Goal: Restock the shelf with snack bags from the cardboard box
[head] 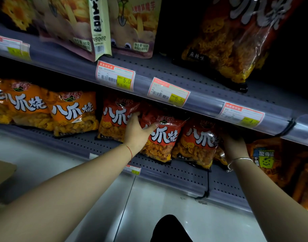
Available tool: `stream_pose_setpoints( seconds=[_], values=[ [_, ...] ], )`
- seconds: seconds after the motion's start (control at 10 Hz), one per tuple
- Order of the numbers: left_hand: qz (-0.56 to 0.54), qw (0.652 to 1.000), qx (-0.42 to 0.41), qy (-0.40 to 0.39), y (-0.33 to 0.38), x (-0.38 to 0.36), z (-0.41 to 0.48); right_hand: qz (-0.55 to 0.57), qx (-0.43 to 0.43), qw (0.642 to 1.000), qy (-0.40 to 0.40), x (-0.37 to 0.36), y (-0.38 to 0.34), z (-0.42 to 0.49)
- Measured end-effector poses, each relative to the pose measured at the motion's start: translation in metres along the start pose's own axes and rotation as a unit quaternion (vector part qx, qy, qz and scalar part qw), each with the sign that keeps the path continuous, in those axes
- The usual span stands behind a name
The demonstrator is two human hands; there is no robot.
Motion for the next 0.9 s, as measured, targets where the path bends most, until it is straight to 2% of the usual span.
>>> stream_pose_setpoints(
  seconds=[0.2,0.4,0.7,0.8,0.9],
  values=[
    [0.001,1.0,0.0,-0.002,-0.001,0.005,0.001,-0.011,0.012,1.0,0.015,0.003,-0.005,-0.009],
    [0.011,1.0,0.0,-0.01,-0.002,0.019,-0.003,-0.065,0.064,0.994,0.062,0.009,-0.021,-0.027],
    [-0.025,0.999,0.028,-0.023,-0.014,0.061,-0.008,-0.065,0.081,0.992,0.073,-0.007,-0.036,-0.061],
    [-0.04,0.998,0.038,-0.024,-0.025,0.075,-0.009,-0.094,0.107,0.985,0.094,-0.011,-0.045,-0.072],
    [-0.05,0.998,0.042,-0.022,-0.034,0.095,-0.013,-0.124,0.176,0.973,0.088,-0.024,-0.062,-0.095]
  ],
)
Point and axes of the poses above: each hand's wrist, its own z-axis towards the middle knuckle, its own x-axis out of the back of the hand, y = z × x, the point moved 7 cm from there along z, towards the middle knuckle, and after that the axes turned 5 degrees about y, right-handed, at the moved point
